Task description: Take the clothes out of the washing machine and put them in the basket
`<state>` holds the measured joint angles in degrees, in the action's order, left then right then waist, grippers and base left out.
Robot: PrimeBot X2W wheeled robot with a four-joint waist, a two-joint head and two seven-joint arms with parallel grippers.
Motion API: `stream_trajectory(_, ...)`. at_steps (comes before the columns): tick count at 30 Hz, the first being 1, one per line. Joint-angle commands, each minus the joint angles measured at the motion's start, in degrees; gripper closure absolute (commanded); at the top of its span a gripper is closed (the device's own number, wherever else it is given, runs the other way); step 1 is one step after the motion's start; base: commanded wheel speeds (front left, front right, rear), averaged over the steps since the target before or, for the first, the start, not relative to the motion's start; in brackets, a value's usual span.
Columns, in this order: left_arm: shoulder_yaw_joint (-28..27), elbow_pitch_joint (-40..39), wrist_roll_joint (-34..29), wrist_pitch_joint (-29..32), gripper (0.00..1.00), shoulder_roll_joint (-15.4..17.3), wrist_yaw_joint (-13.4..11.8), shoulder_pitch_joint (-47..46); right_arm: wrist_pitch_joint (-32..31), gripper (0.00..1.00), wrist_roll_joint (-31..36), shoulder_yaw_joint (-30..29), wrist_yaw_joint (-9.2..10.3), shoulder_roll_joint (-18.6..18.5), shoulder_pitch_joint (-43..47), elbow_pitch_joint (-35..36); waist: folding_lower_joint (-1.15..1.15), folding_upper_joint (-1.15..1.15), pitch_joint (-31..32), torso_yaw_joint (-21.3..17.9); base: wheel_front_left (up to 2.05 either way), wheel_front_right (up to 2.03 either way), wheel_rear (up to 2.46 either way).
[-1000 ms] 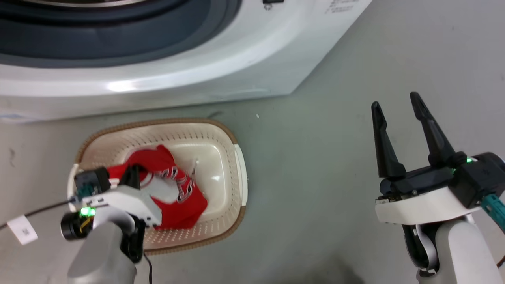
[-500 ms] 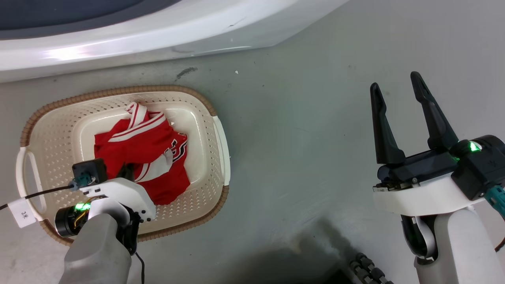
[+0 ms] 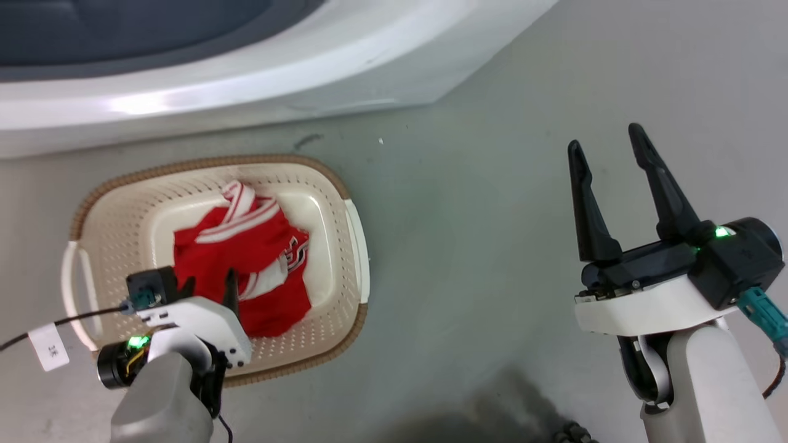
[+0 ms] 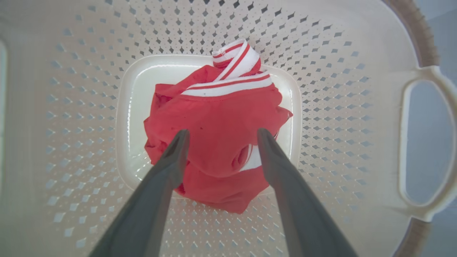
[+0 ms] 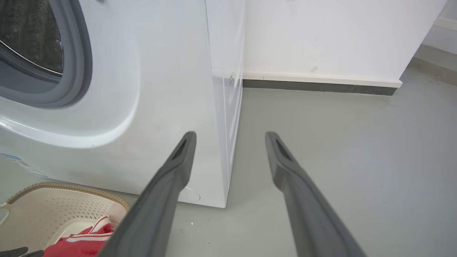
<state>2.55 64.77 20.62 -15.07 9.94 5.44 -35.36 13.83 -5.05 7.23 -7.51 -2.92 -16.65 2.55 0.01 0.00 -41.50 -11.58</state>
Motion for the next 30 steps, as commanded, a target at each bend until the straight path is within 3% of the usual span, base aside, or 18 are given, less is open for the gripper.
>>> stream_trajectory(1, -0.05, -0.66, -0.56, -0.14, 0.00, -0.44, 0.17, 1.51, 0.19, 0.00, 0.18, 0.03, 0.04, 0.07, 0.23, -0.59, -0.01, 0.00, 4.77, 1.26, 0.00, 0.00, 0.00)
stream_trajectory(15, -4.00, -14.81, -4.03, -0.14, 0.00, -3.87, 0.45, 12.87, -3.12, 0.00, 2.09, -1.22, 0.04, 0.08, 6.40, -3.07, -0.01, 0.00, 22.60, 6.71, 0.00, 0.00, 0.00)
stream_trajectory(30, -6.95, -41.48, -10.96, -0.13, 0.00, -6.04, 0.28, 20.08, -5.34, 0.00, 1.11, -1.93, 0.04, 0.08, 11.12, -1.87, -0.01, 0.00, 29.92, 9.21, 0.00, 0.00, 0.00)
